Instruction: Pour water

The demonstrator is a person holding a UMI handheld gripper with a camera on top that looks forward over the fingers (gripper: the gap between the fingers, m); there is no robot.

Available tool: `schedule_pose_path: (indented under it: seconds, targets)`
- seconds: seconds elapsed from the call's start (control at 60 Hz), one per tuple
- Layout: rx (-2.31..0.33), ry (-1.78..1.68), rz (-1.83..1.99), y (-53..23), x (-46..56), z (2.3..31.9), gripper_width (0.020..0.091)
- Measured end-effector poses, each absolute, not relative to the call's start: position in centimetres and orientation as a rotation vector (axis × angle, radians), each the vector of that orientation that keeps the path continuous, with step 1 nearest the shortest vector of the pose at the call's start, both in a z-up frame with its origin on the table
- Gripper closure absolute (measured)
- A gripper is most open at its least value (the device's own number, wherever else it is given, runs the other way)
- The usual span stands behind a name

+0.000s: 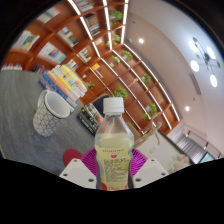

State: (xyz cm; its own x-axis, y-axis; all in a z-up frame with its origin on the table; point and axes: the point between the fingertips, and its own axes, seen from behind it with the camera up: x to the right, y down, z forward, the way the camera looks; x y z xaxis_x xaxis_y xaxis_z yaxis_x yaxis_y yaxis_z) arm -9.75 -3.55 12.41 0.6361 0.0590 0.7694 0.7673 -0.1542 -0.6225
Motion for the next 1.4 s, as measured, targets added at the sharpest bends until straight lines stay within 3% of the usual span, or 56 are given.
schedule_pose_path:
  seconds: [0.417, 0.75, 1.033, 1.233, 1.4]
  targets:
    - [-1.148, -1.419, -1.383, 0.9, -14.7, 15.3, 0.0745]
    - [-0.788, -1.652, -1.686, 1.9, -17.0, 16.7, 0.0745]
    - [-0.983, -1.452, -1.482, 1.1, -16.4, 17.2, 0.0743]
    - [-1.426, -0.962, -0.858, 0.6, -14.3, 18.2, 0.0742]
    - [-1.639, -0.571, -0.330, 1.0, -14.1, 17.7, 0.0730]
